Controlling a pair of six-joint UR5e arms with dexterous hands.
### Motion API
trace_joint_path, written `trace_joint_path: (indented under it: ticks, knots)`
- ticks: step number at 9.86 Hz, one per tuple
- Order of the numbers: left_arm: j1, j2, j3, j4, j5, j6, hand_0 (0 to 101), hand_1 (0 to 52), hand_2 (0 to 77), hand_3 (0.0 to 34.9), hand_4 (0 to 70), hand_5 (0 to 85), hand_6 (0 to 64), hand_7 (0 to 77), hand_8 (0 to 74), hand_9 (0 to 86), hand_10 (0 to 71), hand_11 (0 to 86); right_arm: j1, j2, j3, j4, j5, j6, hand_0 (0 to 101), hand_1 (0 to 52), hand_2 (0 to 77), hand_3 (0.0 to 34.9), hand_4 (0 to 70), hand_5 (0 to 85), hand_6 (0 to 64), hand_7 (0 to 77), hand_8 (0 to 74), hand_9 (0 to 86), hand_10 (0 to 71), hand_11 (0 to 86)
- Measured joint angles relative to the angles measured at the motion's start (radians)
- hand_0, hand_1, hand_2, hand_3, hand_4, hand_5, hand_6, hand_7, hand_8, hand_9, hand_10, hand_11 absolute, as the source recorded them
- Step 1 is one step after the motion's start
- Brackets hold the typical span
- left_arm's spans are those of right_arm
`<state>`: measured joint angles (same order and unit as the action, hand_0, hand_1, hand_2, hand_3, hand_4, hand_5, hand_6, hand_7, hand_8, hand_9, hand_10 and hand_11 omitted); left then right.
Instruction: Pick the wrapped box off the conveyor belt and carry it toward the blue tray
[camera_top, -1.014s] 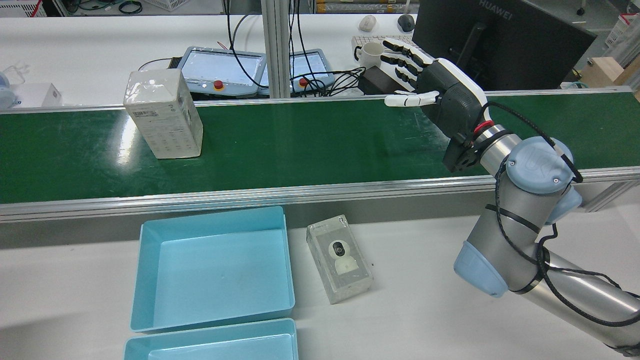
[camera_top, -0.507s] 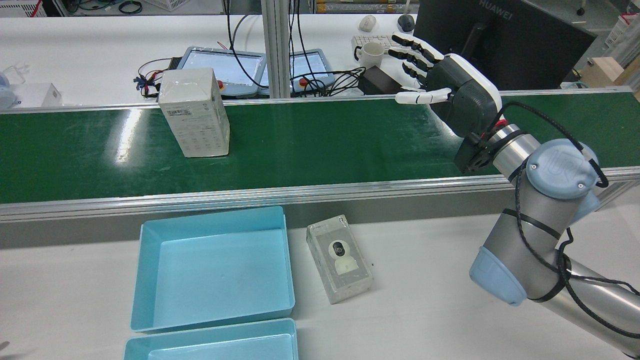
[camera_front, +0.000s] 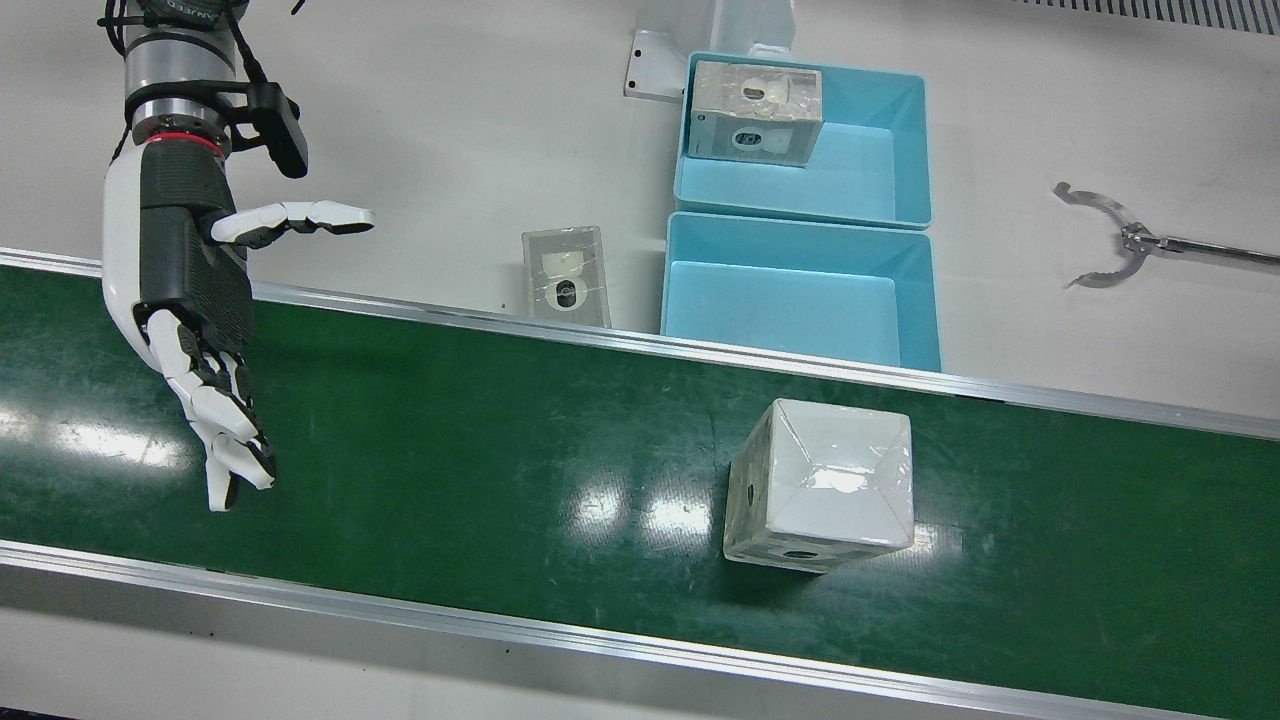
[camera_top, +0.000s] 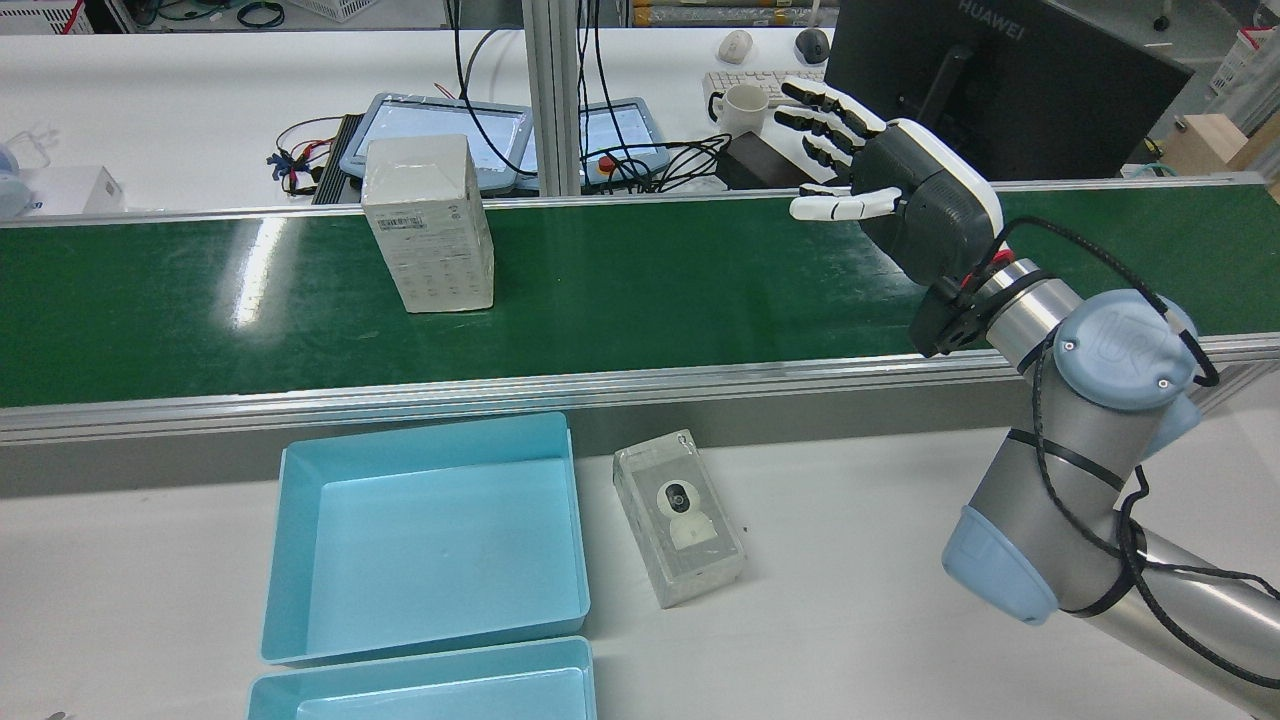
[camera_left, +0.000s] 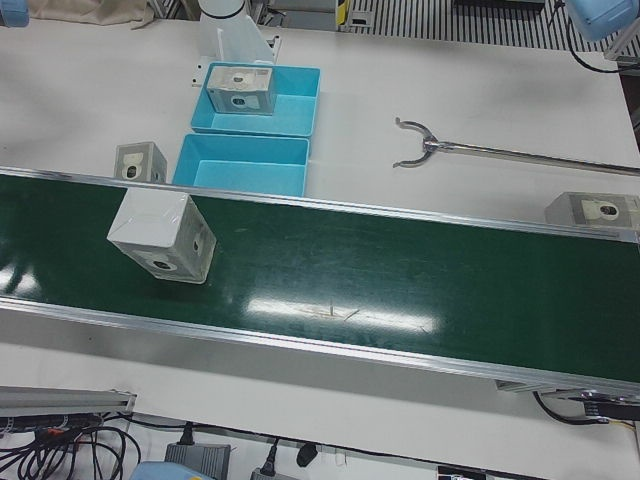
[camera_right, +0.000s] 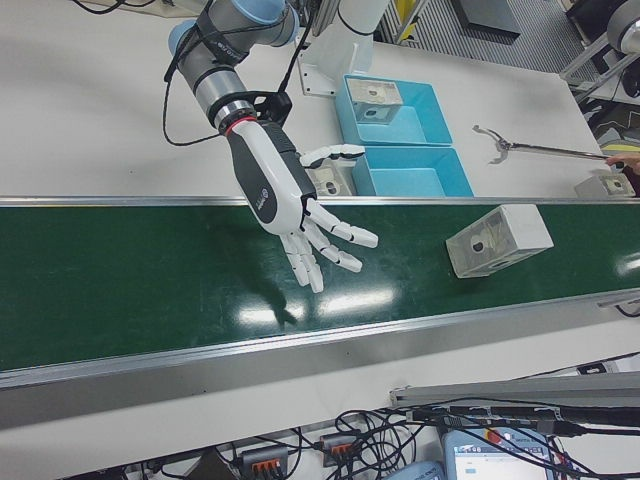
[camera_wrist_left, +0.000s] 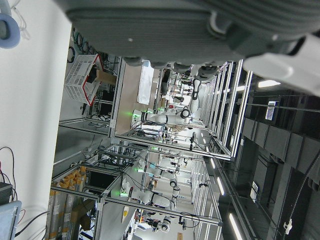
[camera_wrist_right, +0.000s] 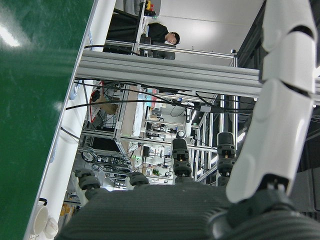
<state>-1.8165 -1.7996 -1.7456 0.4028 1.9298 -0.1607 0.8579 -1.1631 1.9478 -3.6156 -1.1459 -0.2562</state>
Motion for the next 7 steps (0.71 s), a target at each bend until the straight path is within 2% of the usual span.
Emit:
trace_joint_path:
  ticks: [7]
  knots:
    - [0.0,0.0,0.0,0.0,0.0,0.0,0,0.0,0.5,0.0,0.0,0.5,0.0,0.5,0.5,0.0,0.0,0.0,-0.017,-0.001,-0.006,0.0,0.0,0.0,43,10.4,15.3,30.1,12.5,15.3,0.0,16.4,0.0,2.2,3.8,6.5]
